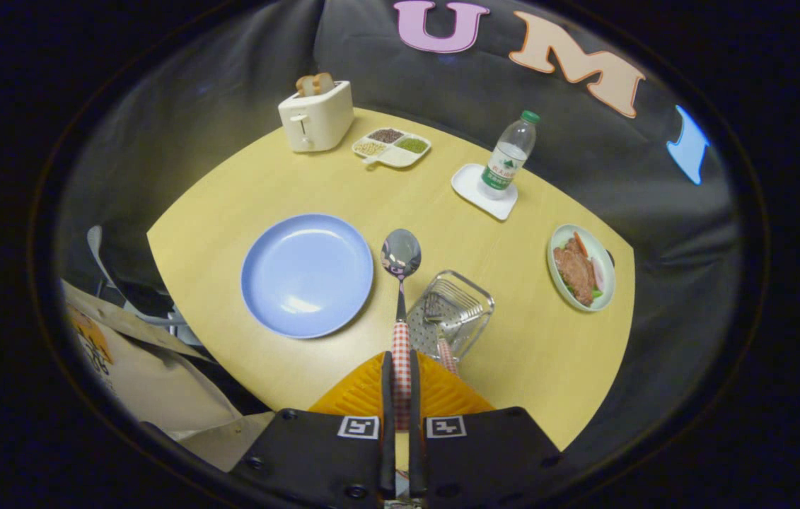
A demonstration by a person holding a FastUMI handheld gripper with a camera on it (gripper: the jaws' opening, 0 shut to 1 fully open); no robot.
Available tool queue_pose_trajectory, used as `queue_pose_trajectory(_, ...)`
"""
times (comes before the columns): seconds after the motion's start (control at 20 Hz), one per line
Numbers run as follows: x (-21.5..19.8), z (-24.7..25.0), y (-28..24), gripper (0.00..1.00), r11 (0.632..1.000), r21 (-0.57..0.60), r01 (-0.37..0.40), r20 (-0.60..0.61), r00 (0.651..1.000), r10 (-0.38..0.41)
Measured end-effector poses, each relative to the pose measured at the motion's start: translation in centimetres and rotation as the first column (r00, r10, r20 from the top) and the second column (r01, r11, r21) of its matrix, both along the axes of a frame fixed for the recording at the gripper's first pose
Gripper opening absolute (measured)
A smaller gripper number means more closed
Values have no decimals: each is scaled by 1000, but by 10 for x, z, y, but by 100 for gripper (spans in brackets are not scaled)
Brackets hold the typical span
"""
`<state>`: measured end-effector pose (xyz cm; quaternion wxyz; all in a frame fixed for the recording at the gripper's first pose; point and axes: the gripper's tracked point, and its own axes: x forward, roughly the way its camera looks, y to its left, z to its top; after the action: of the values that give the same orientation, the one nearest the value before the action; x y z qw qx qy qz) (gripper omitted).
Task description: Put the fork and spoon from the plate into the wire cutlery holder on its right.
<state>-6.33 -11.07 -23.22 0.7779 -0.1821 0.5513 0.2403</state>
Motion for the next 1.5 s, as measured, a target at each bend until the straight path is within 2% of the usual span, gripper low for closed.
queue_pose_trajectory(0.4,7,5,-54,10,986,-94,-136,-151,981,121)
queue_pose_trajectory(0.7,17,-9,-71,10,966,-144,-215,-314,935,161)
queue_pose_trajectory(0.9,24,-23,-74,10,947,-176,-267,-370,910,188)
queue_pose_trajectory(1.15,34,-36,-67,12,941,-173,-292,-412,889,200)
queue_pose_trajectory(1.5,45,-42,-58,15,954,-161,-252,-420,893,165)
